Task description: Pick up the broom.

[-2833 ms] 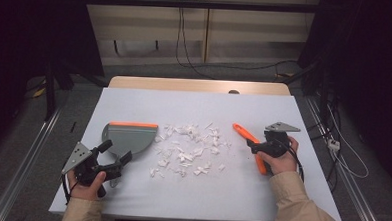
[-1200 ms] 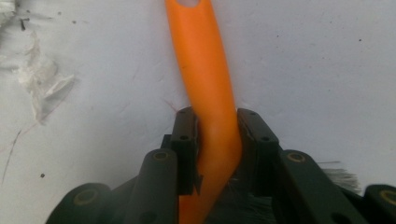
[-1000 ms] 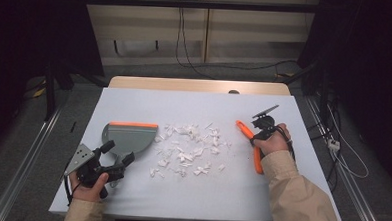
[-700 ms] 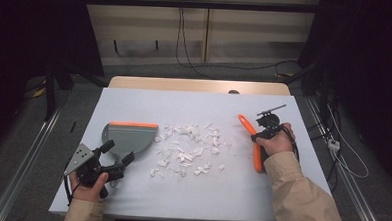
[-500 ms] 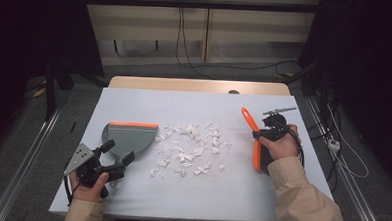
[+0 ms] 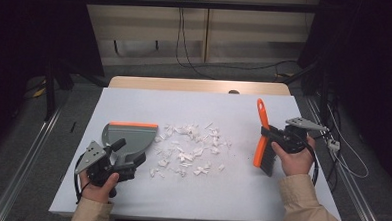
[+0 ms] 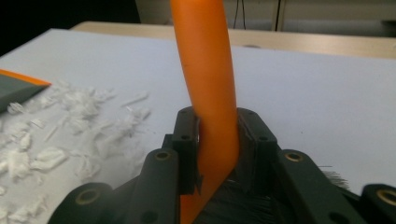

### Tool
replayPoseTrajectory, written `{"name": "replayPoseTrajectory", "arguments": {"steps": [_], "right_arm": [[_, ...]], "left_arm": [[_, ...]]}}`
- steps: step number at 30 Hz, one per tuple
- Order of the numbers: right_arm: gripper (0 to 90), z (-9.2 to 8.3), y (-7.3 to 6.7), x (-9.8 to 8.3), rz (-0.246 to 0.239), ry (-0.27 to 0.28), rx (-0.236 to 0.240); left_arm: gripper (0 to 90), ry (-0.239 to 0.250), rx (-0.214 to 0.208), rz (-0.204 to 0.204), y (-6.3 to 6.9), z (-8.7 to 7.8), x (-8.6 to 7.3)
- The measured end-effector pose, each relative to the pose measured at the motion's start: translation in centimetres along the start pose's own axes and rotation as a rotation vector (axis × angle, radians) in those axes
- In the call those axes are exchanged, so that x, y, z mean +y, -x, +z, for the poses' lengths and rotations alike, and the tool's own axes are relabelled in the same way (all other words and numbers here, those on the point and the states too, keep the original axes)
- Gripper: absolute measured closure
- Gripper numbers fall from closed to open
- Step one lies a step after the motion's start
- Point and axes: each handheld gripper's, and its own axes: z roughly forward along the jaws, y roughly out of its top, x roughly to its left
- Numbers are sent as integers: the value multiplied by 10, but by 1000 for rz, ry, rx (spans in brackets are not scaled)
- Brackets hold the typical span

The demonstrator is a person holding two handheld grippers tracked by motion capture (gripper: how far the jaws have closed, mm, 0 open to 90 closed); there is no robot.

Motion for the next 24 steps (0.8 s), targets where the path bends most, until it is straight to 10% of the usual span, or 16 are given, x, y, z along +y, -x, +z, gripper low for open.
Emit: {"name": "replayPoseTrajectory", "arguments": {"steps": [24], "right_arm": [[715,-36,-22,-1,-29,232,87]], "left_arm": [[95,-37,-130,20,43,46,4]]}}
